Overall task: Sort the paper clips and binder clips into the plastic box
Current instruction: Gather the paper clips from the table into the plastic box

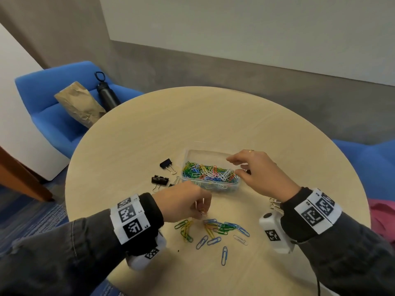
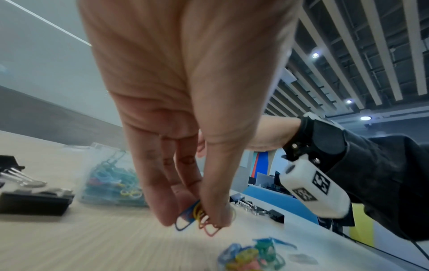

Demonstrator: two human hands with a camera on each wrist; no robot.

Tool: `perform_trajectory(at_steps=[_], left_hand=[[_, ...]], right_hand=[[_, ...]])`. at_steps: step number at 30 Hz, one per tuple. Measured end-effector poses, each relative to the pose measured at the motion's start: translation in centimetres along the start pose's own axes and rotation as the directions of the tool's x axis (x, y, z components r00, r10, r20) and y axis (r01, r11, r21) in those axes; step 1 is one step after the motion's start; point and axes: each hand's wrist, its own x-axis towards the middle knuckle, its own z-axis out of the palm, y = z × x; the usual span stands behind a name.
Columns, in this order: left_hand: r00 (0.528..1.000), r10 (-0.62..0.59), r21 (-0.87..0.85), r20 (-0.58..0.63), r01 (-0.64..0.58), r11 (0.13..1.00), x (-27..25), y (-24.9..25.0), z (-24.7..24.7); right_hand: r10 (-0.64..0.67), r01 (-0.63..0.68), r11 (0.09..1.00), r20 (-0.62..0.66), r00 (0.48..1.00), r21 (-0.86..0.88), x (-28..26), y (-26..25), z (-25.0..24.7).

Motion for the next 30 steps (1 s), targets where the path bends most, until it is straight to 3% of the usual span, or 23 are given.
perform_trajectory(at_steps=[4, 6, 8, 11, 13, 17, 22, 30], left_hand=[[0.997, 0.023, -0.06, -0.079, -0.027, 0.998, 0.5, -0.3, -2.0], [0.988, 0.036, -0.039, -0.153, -0.043, 0.998, 1.1, -0.2, -3.2], [0.967, 0.024, -0.006, -0.252, -0.027, 1.0, 1.9, -0.2, -4.3], [0.933, -0.025, -0.014, -0.359, 0.021, 1.0, 3.5, -0.5, -5.1], [0.926, -0.057, 0.008, -0.374, 0.065, 0.998, 4.6, -0.9, -5.2], [0.927, -0.114, 0.001, -0.357, 0.122, 0.992, 5.9, -1.9, -4.7], [0.936, -0.164, 0.003, -0.313, 0.174, 0.985, 6.0, -2.5, -4.2], [0.924, -0.118, 0.085, -0.363, 0.159, 0.984, 3.5, -2.3, -3.8]], right_hand=[[-0.011, 0.011, 1.0, -0.043, 0.999, -0.001, -1.5, 0.1, 0.2], [-0.03, 0.03, 0.999, 0.003, 1.0, -0.023, -2.5, 0.0, 0.4], [-0.02, 0.03, 0.997, 0.144, 0.989, -0.066, -3.5, -0.3, 0.5], [0.071, -0.005, 0.987, 0.407, 0.911, -0.16, -4.9, -0.8, 1.1], [0.122, -0.029, 0.979, 0.462, 0.878, -0.203, -5.4, -1.0, 1.7], [0.21, -0.079, 0.959, 0.489, 0.846, -0.274, -5.9, -1.4, 2.8], [0.205, -0.099, 0.964, 0.462, 0.863, -0.245, -5.9, -1.5, 3.4], [0.126, 0.045, 0.951, 0.514, 0.848, -0.307, -6.6, -1.4, 3.7]])
